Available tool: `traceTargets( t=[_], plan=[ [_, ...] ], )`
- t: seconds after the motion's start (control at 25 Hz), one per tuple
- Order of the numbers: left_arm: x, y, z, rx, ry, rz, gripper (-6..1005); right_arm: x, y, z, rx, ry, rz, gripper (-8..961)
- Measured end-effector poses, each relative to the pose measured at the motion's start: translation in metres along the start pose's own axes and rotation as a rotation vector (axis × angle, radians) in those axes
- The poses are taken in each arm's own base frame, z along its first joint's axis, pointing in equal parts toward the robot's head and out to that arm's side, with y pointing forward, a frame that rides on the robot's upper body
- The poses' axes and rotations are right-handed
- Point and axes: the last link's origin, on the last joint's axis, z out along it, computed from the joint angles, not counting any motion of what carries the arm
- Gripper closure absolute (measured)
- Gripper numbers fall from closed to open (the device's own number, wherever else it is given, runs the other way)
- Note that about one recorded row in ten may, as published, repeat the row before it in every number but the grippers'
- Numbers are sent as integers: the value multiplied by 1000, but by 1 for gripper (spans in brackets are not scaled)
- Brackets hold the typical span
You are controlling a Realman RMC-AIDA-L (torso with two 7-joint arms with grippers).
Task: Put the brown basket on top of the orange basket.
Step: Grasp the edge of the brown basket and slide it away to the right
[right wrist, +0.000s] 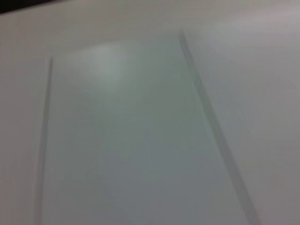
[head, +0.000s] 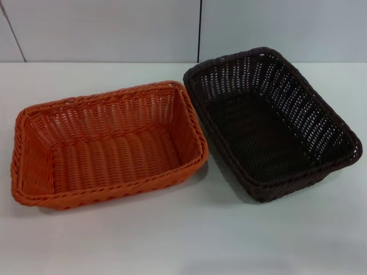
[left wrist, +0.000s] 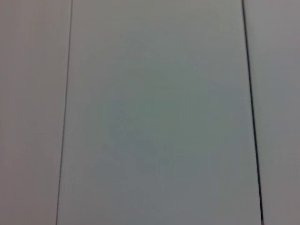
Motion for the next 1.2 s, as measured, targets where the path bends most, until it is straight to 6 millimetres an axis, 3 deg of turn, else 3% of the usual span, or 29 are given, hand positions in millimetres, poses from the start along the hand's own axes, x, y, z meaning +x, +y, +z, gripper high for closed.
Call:
traceTargets(
  t=[0.04, 0.12, 0.16, 0.2, 0.36, 0.48, 0.68, 1.04, 1.2],
  plan=[
    [-1, -1, 0, 1, -6, -2, 224, 2, 1, 18, -75, 66, 73, 138],
    [-2, -1, -1, 3, -11, -2, 224, 3, 3, 27, -113, 102, 101, 138],
    [-3, -1, -1, 3, -13, -1, 224, 4, 10, 48, -181, 191, 130, 138],
    [-4, -1, 0, 2, -16, 0, 224, 4, 10, 48, -181, 191, 130, 137],
    [-6, 0, 0, -3, -28, 2, 224, -1, 38, 91, -281, 387, 109, 137],
    [-7, 0, 0, -4, -33, 2, 224, -3, 58, 109, -318, 558, 39, 137],
    [-10, 0, 0, -3, -49, 5, 224, -17, 54, 137, -288, 723, 87, 137],
    [-11, 2, 3, -11, -53, 10, 224, -45, 84, 150, -544, 1111, 34, 138],
    [-13, 5, 8, -23, -62, 14, 225, -61, 85, 151, -657, 1283, -14, 138]
  ],
)
